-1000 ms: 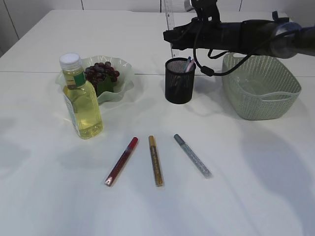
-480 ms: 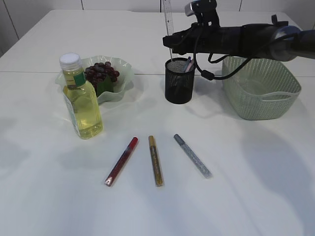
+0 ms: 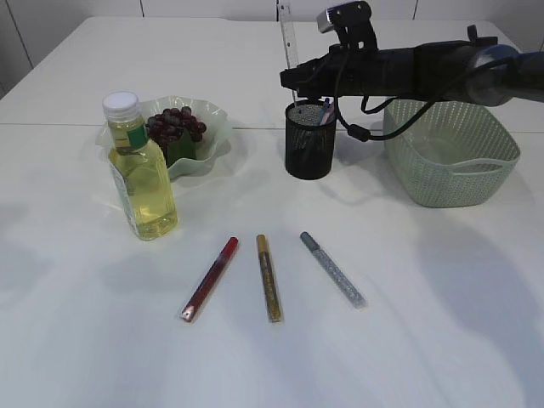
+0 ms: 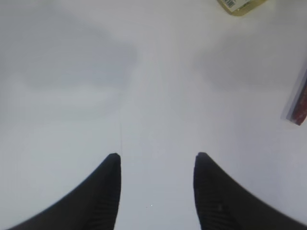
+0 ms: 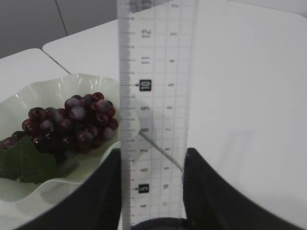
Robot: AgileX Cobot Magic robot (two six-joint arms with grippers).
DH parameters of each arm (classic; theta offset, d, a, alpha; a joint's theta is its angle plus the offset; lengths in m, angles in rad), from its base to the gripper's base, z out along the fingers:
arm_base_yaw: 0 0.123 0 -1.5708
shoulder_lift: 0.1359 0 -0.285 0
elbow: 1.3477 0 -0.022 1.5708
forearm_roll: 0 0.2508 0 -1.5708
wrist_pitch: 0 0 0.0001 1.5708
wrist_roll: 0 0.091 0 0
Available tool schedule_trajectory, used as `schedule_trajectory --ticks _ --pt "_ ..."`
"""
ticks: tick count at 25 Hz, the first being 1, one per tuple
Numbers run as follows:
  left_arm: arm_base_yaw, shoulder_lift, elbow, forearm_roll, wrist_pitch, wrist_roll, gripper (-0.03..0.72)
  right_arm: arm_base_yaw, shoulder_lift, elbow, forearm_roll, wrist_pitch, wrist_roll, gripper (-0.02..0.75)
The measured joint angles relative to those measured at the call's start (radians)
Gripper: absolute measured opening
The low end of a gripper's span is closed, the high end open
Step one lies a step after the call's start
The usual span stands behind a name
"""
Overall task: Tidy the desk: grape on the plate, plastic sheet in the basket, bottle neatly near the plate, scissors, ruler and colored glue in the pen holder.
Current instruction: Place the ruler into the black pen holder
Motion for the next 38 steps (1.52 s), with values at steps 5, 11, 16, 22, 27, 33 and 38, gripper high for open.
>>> schedule_trajectory --ticks 5,11,16,22,27,33,38 --pt "0.000 0.000 0.000 0.000 0.000 0.000 0.362 0.000 0.000 0.000 0.000 0.000 0.004 0.314" --pt "0.000 0.000 0.000 0.000 0.000 0.000 0.362 0.000 0.000 0.000 0.000 0.000 0.006 0.314" --pt "0.000 0.000 0.000 0.000 0.000 0.000 0.362 0.000 0.000 0.000 0.000 0.000 0.006 0.366" --pt "0.000 0.000 0.000 0.000 0.000 0.000 0.362 0.000 0.000 0.000 0.020 0.000 0.006 0.415" --pt "0.000 0.000 0.000 0.000 0.000 0.000 0.362 0.000 0.000 0.000 0.086 0.000 0.006 0.417" --pt "0.000 0.000 0.000 0.004 0.000 0.000 0.362 0.000 -0.077 0.000 0.005 -0.038 0.106 0.419" --pt "0.000 0.000 0.000 0.035 0.002 0.000 0.362 0.000 -0.241 0.000 -0.410 -0.045 0.586 0.419"
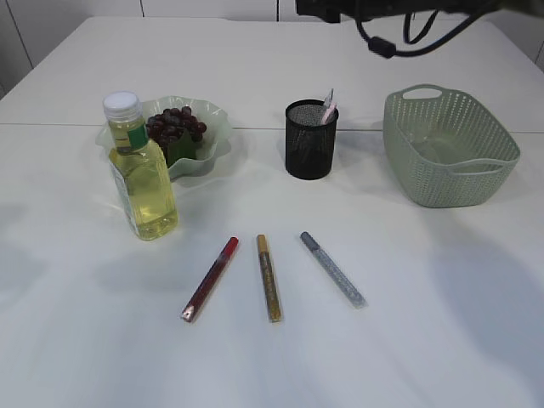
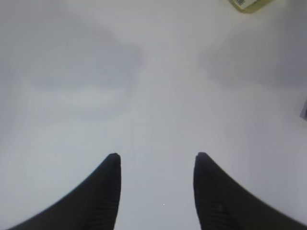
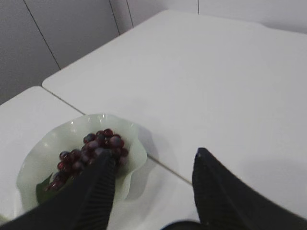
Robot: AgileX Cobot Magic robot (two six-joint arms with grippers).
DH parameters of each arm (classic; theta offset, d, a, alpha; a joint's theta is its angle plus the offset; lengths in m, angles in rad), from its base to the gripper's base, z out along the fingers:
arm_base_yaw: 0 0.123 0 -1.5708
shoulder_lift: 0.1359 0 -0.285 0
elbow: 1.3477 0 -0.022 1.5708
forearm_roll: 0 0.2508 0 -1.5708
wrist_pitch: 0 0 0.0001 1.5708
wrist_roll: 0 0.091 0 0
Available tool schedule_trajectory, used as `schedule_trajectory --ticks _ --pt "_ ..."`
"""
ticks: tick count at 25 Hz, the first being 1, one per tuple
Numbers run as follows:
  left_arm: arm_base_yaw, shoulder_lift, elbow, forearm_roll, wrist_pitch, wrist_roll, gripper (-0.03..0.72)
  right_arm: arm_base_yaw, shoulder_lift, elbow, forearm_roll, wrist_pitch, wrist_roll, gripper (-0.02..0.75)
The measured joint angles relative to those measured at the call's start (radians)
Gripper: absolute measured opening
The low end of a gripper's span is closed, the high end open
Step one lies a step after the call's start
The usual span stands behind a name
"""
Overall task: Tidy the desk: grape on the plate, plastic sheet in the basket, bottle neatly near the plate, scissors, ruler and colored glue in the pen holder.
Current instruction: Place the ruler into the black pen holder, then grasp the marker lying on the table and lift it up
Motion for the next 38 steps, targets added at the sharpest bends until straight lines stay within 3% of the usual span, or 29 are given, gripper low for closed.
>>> schedule_trajectory --ticks 5,9,15,21,28,33,38 --pt "0.000 0.000 0.000 0.005 0.010 0.000 0.362 0.029 -0.166 0.000 -0.607 0.205 0.640 0.418" --pt "0.000 0.000 0.000 0.005 0.015 0.000 0.362 0.074 -0.228 0.000 -0.892 0.418 0.958 0.418" --pt "0.000 0.000 0.000 0.005 0.015 0.000 0.362 0.146 -0.231 0.000 -1.020 0.635 1.118 0.418" --pt "0.000 0.000 0.000 0.001 0.009 0.000 0.362 0.277 -0.231 0.070 -1.193 0.652 1.210 0.418" --pt "0.000 0.000 0.000 0.001 0.007 0.000 0.361 0.344 -0.205 0.239 -1.209 0.652 1.250 0.408" --pt "0.000 0.000 0.000 0.001 0.007 0.000 0.361 0.355 -0.111 0.258 -1.207 0.651 1.255 0.343" --pt "0.000 0.000 0.000 0.001 0.007 0.000 0.361 0.359 -0.035 0.258 -1.213 0.644 1.258 0.328"
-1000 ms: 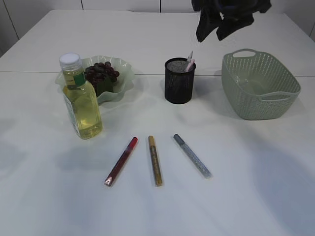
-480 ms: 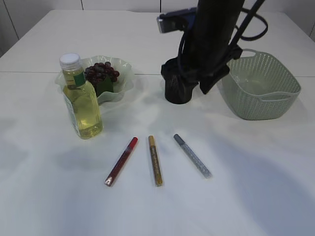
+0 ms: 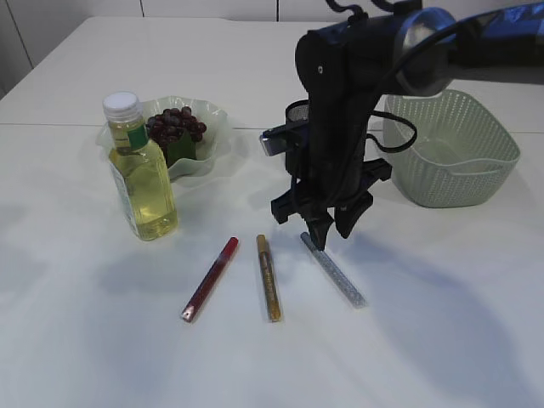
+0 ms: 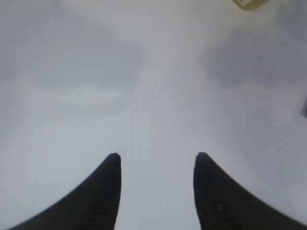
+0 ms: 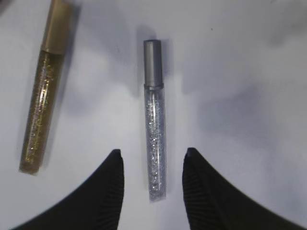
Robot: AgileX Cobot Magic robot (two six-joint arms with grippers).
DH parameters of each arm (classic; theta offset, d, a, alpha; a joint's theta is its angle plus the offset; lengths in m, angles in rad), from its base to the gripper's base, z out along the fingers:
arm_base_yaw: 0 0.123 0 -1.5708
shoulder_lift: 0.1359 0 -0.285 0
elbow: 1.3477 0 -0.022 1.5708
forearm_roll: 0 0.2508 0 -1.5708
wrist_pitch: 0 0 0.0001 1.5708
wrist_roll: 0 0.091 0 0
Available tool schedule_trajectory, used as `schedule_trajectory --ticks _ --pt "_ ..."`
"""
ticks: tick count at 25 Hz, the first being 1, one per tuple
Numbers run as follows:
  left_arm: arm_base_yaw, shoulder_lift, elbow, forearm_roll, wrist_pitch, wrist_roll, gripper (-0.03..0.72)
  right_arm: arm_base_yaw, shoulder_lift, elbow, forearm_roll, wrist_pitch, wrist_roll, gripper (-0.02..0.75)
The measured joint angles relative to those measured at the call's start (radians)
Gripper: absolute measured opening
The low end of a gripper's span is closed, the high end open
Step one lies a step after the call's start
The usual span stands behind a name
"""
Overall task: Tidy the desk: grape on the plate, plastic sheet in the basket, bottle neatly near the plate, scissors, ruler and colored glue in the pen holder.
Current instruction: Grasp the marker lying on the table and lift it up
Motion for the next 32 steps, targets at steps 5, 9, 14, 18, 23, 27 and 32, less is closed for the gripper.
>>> schedule_trajectory --ticks 5,9,14,18,23,27,32 --pt "0.000 0.000 0.000 0.000 0.013 0.000 0.361 0.002 0.059 0.000 -0.015 -0.014 0.000 0.325" --pt "0.000 0.000 0.000 0.000 0.017 0.000 0.361 0.002 0.076 0.000 -0.019 -0.036 0.000 0.331" --pt "0.000 0.000 0.000 0.000 0.018 0.000 0.361 0.002 0.101 0.000 -0.019 -0.045 0.000 0.344" --pt "0.000 0.000 0.000 0.000 0.018 0.000 0.361 0.002 0.119 0.000 -0.019 -0.057 0.000 0.345" --pt "0.000 0.000 0.000 0.000 0.018 0.000 0.360 0.002 0.120 0.000 -0.019 -0.068 0.000 0.342" --pt "0.000 0.000 0.000 0.000 0.018 0.000 0.360 0.002 0.123 0.000 -0.002 -0.086 -0.002 0.314" --pt "0.000 0.000 0.000 0.000 0.018 0.000 0.360 0.002 0.123 0.000 0.012 -0.095 -0.002 0.285"
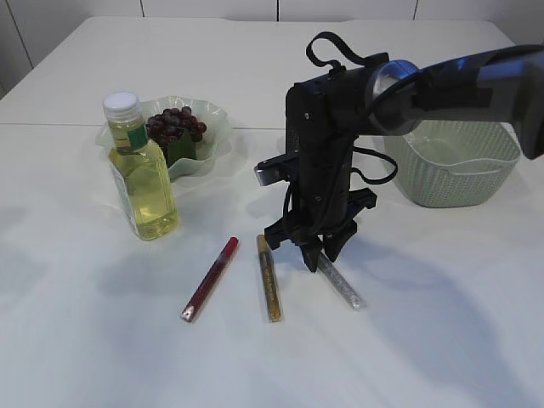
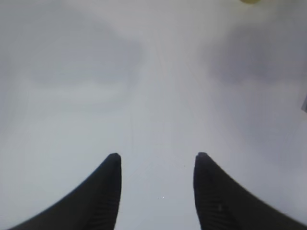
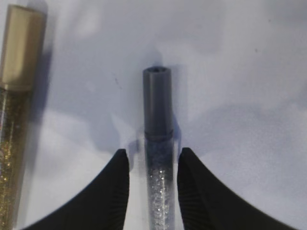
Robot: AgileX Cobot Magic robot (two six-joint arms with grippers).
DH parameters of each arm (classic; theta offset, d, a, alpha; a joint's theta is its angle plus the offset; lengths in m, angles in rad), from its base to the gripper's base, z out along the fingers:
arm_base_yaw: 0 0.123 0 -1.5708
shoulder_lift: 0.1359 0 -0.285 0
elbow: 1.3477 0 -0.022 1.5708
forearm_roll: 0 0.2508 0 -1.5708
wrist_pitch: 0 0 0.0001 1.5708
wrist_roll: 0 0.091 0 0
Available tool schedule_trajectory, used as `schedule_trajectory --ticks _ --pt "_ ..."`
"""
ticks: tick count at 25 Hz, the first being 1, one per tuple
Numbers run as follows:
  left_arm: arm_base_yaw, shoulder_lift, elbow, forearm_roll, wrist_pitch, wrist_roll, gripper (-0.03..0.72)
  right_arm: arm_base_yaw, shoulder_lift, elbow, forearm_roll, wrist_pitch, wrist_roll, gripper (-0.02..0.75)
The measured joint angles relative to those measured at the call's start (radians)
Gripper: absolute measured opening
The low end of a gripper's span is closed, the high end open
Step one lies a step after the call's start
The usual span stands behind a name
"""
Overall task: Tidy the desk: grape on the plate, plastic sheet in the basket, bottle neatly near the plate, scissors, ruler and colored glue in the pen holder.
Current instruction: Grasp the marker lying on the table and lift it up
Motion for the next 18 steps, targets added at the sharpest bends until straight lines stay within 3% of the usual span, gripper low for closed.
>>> schedule_trajectory --ticks 7,18 --pt "0.000 0.000 0.000 0.000 0.000 0.000 0.357 0.000 0.000 0.000 0.004 -0.004 0.000 0.260" --pt "0.000 0.000 0.000 0.000 0.002 0.000 0.350 0.000 0.000 0.000 0.010 -0.006 0.000 0.124"
